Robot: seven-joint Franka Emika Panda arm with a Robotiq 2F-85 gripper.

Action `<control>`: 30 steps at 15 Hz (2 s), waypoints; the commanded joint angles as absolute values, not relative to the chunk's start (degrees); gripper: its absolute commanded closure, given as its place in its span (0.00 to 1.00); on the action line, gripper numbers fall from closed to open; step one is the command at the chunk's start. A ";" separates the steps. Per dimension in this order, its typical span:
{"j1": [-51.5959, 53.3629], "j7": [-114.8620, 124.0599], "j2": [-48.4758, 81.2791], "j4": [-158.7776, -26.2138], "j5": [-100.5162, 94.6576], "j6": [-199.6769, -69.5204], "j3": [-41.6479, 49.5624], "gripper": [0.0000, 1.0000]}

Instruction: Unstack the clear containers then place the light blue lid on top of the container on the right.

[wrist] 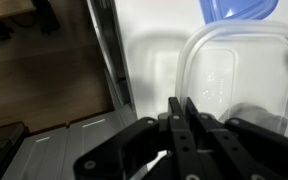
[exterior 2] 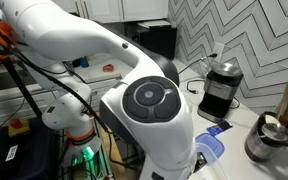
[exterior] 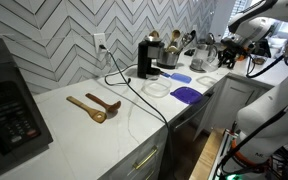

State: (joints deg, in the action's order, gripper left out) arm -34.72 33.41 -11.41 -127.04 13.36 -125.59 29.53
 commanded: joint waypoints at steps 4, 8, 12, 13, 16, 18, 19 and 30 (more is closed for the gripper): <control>-33.76 31.82 0.62 -120.02 14.54 -123.62 29.16 0.98; -32.65 30.68 4.68 -118.33 15.51 -123.99 28.45 0.98; -31.45 31.04 5.99 -117.97 14.94 -124.37 28.25 0.69; -30.91 31.60 5.23 -118.39 14.36 -124.97 28.11 0.60; -28.69 33.15 1.41 -119.92 11.89 -125.07 27.49 0.39; -27.01 35.14 -1.31 -120.79 9.68 -123.98 26.56 0.23; -26.23 36.65 -2.44 -121.13 9.40 -122.93 25.82 0.16; -23.72 38.60 -0.05 -125.08 10.49 -120.96 22.68 0.00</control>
State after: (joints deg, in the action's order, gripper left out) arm -23.67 40.95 -0.90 -123.36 9.97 -118.34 22.11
